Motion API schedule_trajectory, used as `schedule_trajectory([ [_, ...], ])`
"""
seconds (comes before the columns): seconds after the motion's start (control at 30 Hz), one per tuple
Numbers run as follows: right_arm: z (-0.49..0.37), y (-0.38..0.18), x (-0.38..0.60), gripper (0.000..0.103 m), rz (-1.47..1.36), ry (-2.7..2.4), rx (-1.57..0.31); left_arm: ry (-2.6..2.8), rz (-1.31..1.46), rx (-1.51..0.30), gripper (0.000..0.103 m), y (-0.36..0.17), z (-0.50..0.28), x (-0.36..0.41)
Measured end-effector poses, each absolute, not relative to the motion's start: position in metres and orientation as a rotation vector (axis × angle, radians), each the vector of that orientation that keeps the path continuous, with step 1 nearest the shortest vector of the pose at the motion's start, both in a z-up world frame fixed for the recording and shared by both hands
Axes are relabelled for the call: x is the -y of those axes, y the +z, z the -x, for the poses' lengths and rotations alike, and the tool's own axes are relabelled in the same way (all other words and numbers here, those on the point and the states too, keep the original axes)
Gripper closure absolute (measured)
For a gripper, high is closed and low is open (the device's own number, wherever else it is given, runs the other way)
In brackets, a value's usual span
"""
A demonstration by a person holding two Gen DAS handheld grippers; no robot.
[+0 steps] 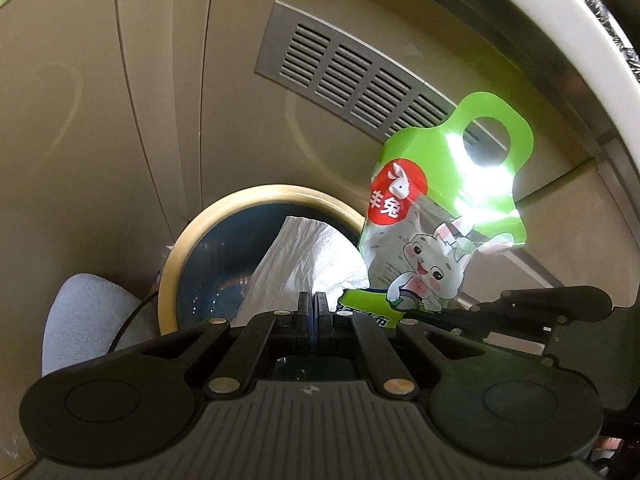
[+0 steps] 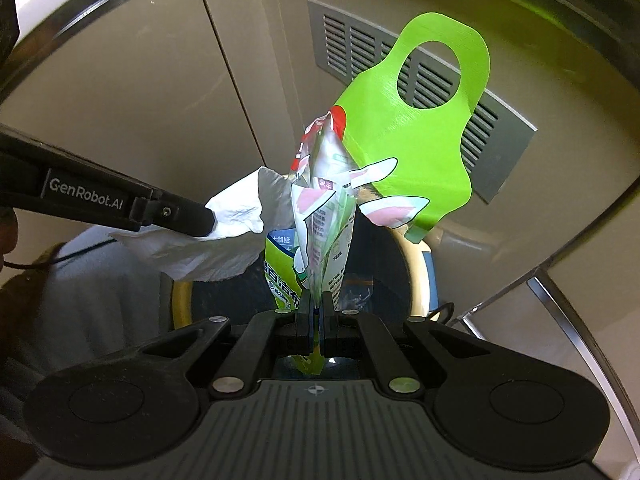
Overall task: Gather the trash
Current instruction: 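Lower both tools into the bin and open them to drop the items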
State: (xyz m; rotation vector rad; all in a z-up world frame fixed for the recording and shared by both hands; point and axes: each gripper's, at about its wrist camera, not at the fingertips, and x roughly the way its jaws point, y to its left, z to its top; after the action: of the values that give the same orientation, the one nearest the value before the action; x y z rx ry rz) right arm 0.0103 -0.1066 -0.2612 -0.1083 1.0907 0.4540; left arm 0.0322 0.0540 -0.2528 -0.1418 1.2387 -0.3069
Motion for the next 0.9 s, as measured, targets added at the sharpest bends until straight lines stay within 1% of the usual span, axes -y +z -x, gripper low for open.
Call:
schedule_trajectory([
  [0.9, -0.047, -0.329, 0.077, 0.100, 0.192, 0.419, -1.286, -0.236, 0.005, -1.378, 0.103, -0.326, -0.048, -0.041],
])
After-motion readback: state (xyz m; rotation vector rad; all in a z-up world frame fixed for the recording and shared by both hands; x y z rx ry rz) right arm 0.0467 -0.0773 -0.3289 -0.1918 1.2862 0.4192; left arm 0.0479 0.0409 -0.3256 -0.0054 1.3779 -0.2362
